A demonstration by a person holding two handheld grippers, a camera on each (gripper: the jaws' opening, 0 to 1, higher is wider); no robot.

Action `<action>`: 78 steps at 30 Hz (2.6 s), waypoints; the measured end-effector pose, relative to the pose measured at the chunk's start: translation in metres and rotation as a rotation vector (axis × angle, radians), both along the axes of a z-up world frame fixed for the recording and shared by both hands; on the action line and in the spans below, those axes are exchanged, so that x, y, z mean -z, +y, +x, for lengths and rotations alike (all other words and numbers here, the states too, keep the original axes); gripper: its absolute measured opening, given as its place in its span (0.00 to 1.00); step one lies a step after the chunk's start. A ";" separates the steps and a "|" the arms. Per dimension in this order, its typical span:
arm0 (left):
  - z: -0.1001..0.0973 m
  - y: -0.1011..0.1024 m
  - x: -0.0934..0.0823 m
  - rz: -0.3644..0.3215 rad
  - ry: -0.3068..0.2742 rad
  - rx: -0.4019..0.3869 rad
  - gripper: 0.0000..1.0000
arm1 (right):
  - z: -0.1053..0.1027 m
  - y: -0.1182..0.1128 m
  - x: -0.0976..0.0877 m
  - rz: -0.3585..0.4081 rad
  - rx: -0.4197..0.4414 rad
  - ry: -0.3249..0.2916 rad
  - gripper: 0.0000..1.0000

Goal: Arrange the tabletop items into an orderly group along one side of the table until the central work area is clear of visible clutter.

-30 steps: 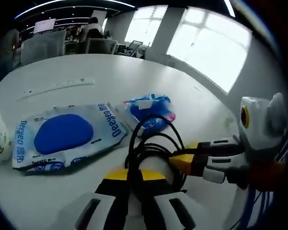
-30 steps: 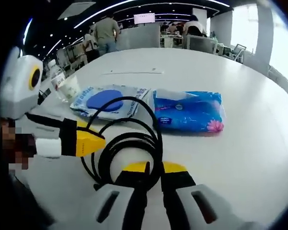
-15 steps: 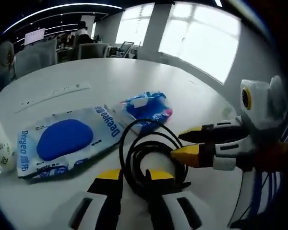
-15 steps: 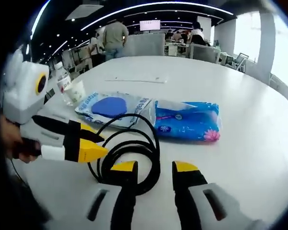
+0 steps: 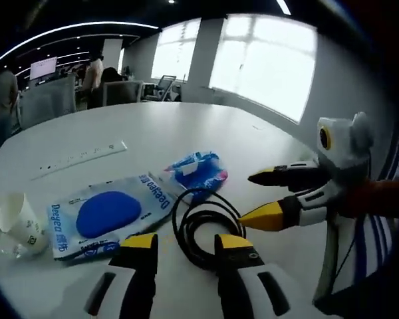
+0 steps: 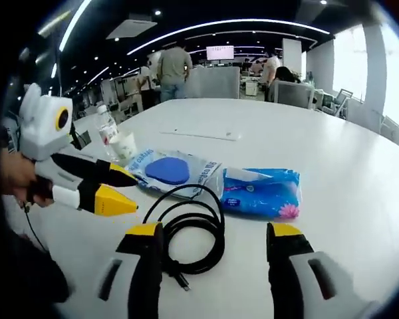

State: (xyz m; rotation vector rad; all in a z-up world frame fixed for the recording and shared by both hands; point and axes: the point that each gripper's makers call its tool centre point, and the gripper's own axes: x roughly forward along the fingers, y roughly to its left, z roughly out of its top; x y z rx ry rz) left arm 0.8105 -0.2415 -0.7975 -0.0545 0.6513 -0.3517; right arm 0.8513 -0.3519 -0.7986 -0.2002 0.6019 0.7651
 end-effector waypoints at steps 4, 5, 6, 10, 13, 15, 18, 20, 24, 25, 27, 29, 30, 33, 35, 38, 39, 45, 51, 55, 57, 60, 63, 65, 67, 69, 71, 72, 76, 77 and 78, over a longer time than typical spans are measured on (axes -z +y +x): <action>-0.010 0.023 -0.012 0.001 -0.030 -0.031 0.37 | 0.001 -0.004 -0.012 -0.005 -0.022 -0.026 0.68; -0.013 0.027 -0.015 0.002 -0.036 -0.035 0.39 | 0.001 -0.006 -0.014 -0.007 -0.023 -0.028 0.69; -0.017 0.032 -0.019 0.000 -0.043 -0.039 0.40 | 0.001 -0.007 -0.017 -0.005 -0.025 -0.031 0.70; -0.034 0.050 -0.028 -0.005 -0.050 -0.060 0.45 | -0.003 -0.012 -0.029 0.012 -0.031 -0.048 0.75; -0.052 0.071 -0.034 -0.002 -0.046 -0.084 0.48 | -0.008 -0.015 -0.034 0.019 -0.030 -0.053 0.81; -0.062 0.088 -0.038 0.012 -0.057 -0.102 0.51 | -0.012 -0.018 -0.036 0.027 -0.027 -0.049 0.83; -0.077 0.109 -0.044 0.026 -0.066 -0.130 0.54 | -0.017 -0.022 -0.038 0.031 -0.025 -0.048 0.86; -0.086 0.124 -0.048 0.035 -0.076 -0.157 0.58 | -0.022 -0.024 -0.040 0.039 -0.026 -0.046 0.89; -0.098 0.143 -0.057 0.017 -0.104 -0.189 0.66 | -0.029 -0.024 -0.046 0.080 -0.027 -0.043 0.98; -0.101 0.146 -0.058 0.019 -0.108 -0.189 0.68 | -0.031 -0.024 -0.048 0.084 -0.026 -0.044 0.99; -0.106 0.156 -0.059 0.020 -0.106 -0.201 0.72 | -0.034 -0.025 -0.050 0.085 -0.033 -0.045 0.99; -0.112 0.164 -0.061 0.010 -0.100 -0.214 0.76 | -0.036 -0.026 -0.052 0.079 -0.036 -0.047 0.99; -0.113 0.161 -0.063 0.006 -0.098 -0.217 0.77 | -0.036 -0.027 -0.052 0.079 -0.033 -0.045 0.99; -0.119 0.167 -0.067 -0.006 -0.090 -0.226 0.82 | -0.039 -0.030 -0.054 0.079 -0.022 -0.025 1.00; -0.123 0.174 -0.069 -0.022 -0.088 -0.233 0.85 | -0.043 -0.032 -0.056 0.072 -0.026 -0.011 1.00; -0.127 0.176 -0.073 -0.024 -0.090 -0.237 0.88 | -0.048 -0.033 -0.061 0.065 -0.035 -0.023 1.00; -0.129 0.176 -0.074 -0.025 -0.089 -0.239 0.88 | -0.050 -0.035 -0.061 0.060 -0.035 -0.019 1.00; -0.141 0.169 -0.077 -0.030 -0.091 -0.249 0.91 | -0.057 -0.038 -0.057 0.048 -0.043 0.000 1.00; -0.147 0.168 -0.069 -0.019 -0.076 -0.274 0.99 | -0.062 -0.039 -0.050 0.055 -0.045 0.040 1.00; -0.150 0.165 -0.063 -0.016 -0.040 -0.267 0.99 | -0.064 -0.040 -0.048 0.053 -0.051 0.038 1.00; -0.151 0.163 -0.063 -0.014 -0.034 -0.264 1.00 | -0.064 -0.040 -0.048 0.054 -0.053 0.038 1.00; -0.150 0.162 -0.066 -0.010 -0.038 -0.257 1.00 | -0.065 -0.041 -0.046 0.045 -0.060 0.035 1.00; -0.148 0.161 -0.068 0.002 -0.047 -0.255 1.00 | -0.066 -0.042 -0.045 0.034 -0.066 0.032 1.00; -0.147 0.159 -0.069 0.006 -0.051 -0.252 1.00 | -0.067 -0.043 -0.045 0.039 -0.065 0.036 1.00; -0.147 0.159 -0.069 0.008 -0.051 -0.251 1.00 | -0.066 -0.044 -0.044 0.033 -0.065 0.034 1.00; -0.147 0.158 -0.070 0.005 -0.054 -0.250 1.00 | -0.067 -0.045 -0.045 0.029 -0.065 0.033 1.00; -0.148 0.157 -0.070 0.005 -0.054 -0.248 1.00 | -0.067 -0.046 -0.046 0.034 -0.059 0.029 1.00; -0.148 0.158 -0.070 0.004 -0.056 -0.249 1.00 | -0.069 -0.047 -0.045 0.033 -0.056 0.033 1.00; -0.146 0.158 -0.076 -0.007 -0.082 -0.257 1.00 | -0.071 -0.049 -0.043 0.028 -0.050 0.040 1.00; -0.146 0.159 -0.076 -0.004 -0.084 -0.258 1.00 | -0.072 -0.049 -0.043 0.031 -0.046 0.041 1.00; -0.146 0.161 -0.075 -0.002 -0.082 -0.261 1.00 | -0.072 -0.049 -0.043 0.034 -0.042 0.042 1.00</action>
